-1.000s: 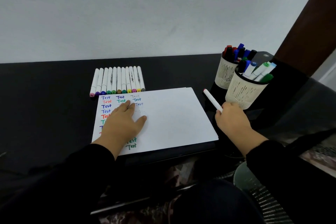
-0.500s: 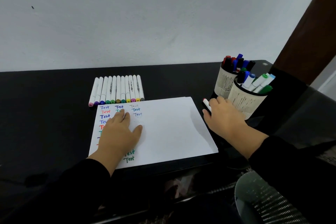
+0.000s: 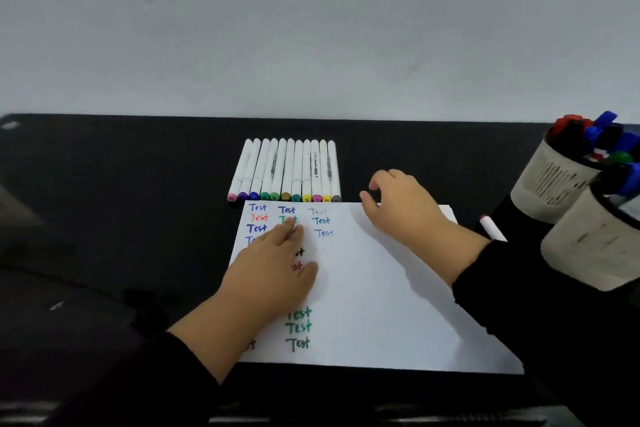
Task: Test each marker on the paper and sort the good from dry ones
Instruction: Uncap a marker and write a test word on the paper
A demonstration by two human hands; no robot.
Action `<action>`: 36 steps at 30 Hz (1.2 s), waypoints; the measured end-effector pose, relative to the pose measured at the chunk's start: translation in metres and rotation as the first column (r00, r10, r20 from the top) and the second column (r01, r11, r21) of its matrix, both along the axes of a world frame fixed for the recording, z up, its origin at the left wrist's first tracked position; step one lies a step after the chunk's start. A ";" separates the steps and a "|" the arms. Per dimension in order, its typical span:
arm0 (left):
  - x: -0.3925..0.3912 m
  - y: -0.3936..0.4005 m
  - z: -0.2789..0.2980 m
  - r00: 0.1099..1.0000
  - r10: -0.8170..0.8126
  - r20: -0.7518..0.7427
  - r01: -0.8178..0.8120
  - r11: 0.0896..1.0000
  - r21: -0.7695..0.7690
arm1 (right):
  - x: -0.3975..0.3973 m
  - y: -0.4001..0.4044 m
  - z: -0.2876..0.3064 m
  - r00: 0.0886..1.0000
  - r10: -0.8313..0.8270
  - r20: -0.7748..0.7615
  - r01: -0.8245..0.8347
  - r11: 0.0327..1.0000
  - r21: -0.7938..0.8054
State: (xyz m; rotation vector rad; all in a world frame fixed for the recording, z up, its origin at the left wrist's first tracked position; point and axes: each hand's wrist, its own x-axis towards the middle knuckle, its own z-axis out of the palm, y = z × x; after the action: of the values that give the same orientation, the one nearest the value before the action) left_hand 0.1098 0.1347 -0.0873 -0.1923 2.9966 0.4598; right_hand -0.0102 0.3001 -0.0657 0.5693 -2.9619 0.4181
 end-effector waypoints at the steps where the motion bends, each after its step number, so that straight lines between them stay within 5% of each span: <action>1: 0.001 -0.003 -0.002 1.000 -0.014 -0.015 0.014 1.000 -0.006 | -0.006 -0.009 0.000 0.999 -0.010 0.038 0.010 1.000 -0.014; 14: 0.004 -0.008 -0.017 0.994 -0.029 -0.110 0.030 0.999 0.010 | -0.047 -0.060 -0.007 0.933 -0.061 0.354 0.099 0.991 -0.093; 24: 0.004 -0.008 -0.017 0.993 -0.029 -0.112 0.031 0.999 0.023 | -0.044 -0.059 -0.001 0.934 -0.176 0.311 0.180 0.984 0.016; 30: 0.005 -0.008 -0.018 0.992 -0.011 -0.126 0.024 0.995 0.099 | -0.034 -0.040 0.012 0.902 -0.225 0.368 0.311 0.930 -0.194; 36: 0.007 -0.015 -0.005 0.979 0.145 -0.142 -0.086 0.930 0.356 | 0.019 -0.006 0.031 0.908 -0.151 0.392 0.342 0.806 -0.482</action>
State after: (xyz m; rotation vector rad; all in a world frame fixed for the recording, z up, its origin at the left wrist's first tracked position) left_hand 0.1165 0.1200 -0.0925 -0.3140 3.0026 1.0584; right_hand 0.0089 0.2939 -0.0350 0.0314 -2.9282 1.3864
